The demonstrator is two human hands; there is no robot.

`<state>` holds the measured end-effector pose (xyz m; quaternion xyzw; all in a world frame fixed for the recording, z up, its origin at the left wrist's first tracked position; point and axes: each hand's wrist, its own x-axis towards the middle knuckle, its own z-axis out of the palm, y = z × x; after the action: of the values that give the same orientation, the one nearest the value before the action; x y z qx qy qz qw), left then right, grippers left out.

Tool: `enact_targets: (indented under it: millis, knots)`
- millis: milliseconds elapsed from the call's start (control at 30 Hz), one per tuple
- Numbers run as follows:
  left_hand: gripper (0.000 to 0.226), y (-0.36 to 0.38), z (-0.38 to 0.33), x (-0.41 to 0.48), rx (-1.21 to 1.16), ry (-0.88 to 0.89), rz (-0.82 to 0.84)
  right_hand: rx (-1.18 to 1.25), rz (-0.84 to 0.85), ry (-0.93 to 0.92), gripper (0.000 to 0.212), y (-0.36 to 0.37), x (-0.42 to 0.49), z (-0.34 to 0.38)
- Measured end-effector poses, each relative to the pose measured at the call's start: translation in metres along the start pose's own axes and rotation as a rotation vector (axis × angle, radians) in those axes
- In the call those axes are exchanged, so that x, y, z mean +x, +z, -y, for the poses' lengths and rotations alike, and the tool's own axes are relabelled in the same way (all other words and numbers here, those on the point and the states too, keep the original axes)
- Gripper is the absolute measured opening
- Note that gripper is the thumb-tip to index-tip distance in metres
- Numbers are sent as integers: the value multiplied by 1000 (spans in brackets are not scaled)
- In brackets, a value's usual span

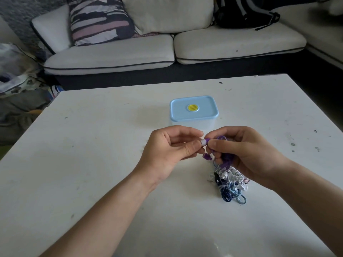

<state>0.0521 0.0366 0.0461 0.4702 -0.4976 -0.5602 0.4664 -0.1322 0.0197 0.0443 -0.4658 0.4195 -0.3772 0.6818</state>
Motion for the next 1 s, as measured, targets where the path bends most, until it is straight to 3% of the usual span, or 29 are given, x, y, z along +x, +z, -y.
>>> enact_targets:
  millis: [100,300,600,1000]
  knots:
    - [14,0,3,1,149,122,-16,22,-19,1,26,3,0,0]
    - [14,0,5,0,225,144,-25,16,-29,34,26,4,0,-3]
    - [9,11,12,-2,177,254,-179,217,21,63,13,4,1,-7]
    - [14,5,9,2,-29,21,-65,51,2,-16,20,0,2,-3]
